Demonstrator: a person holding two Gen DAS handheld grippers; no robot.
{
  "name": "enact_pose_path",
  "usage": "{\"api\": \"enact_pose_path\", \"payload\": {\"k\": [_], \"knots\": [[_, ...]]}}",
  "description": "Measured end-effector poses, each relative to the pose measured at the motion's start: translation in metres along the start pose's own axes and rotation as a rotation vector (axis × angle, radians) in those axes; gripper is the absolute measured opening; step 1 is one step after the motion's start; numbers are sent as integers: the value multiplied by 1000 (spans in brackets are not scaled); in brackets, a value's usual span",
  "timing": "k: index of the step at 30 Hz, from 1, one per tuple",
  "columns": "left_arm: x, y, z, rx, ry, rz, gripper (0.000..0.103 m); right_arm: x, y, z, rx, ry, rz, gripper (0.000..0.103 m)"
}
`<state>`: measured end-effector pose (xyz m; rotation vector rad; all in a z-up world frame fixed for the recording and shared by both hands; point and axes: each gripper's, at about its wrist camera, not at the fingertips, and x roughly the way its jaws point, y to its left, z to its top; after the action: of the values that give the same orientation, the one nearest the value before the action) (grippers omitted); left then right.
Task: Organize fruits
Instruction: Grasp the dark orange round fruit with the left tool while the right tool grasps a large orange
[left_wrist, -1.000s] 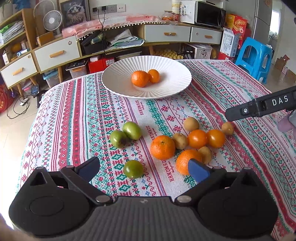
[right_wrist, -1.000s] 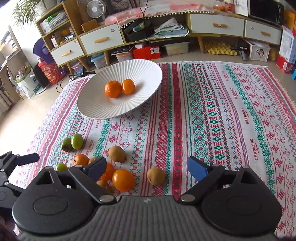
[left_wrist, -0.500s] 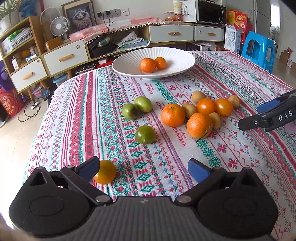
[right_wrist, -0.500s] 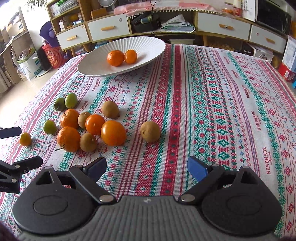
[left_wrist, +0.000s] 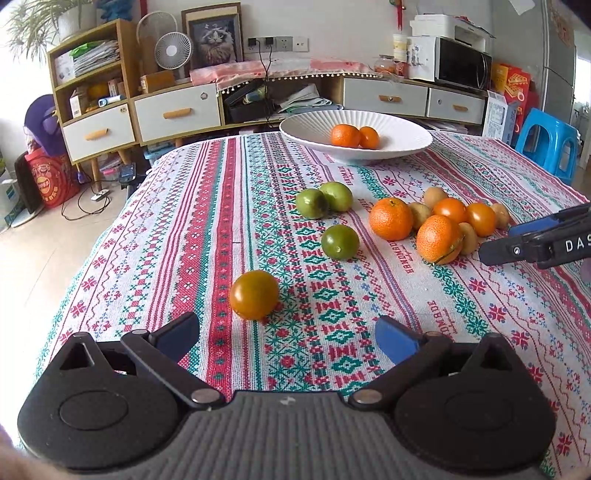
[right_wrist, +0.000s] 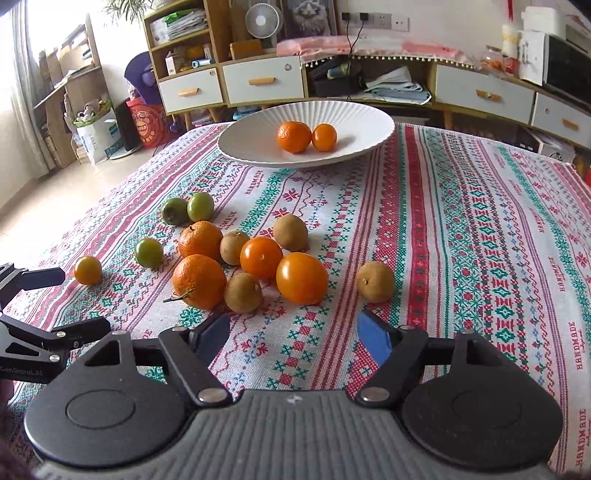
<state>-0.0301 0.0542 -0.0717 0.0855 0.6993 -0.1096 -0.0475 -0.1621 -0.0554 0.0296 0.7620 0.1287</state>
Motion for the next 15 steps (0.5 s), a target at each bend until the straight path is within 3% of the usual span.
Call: {"api": "enact_pose_path", "payload": {"k": [2, 7, 15], "knots": [[1, 4, 1, -30, 4, -10, 101, 2, 1, 0, 4, -3, 2, 61], [2, 8, 1, -59, 5, -34, 96, 4, 1, -1, -1, -23, -17, 56], [3, 11, 4, -68, -9, -48, 73, 7, -2, 1, -2, -48, -42, 44]]}}
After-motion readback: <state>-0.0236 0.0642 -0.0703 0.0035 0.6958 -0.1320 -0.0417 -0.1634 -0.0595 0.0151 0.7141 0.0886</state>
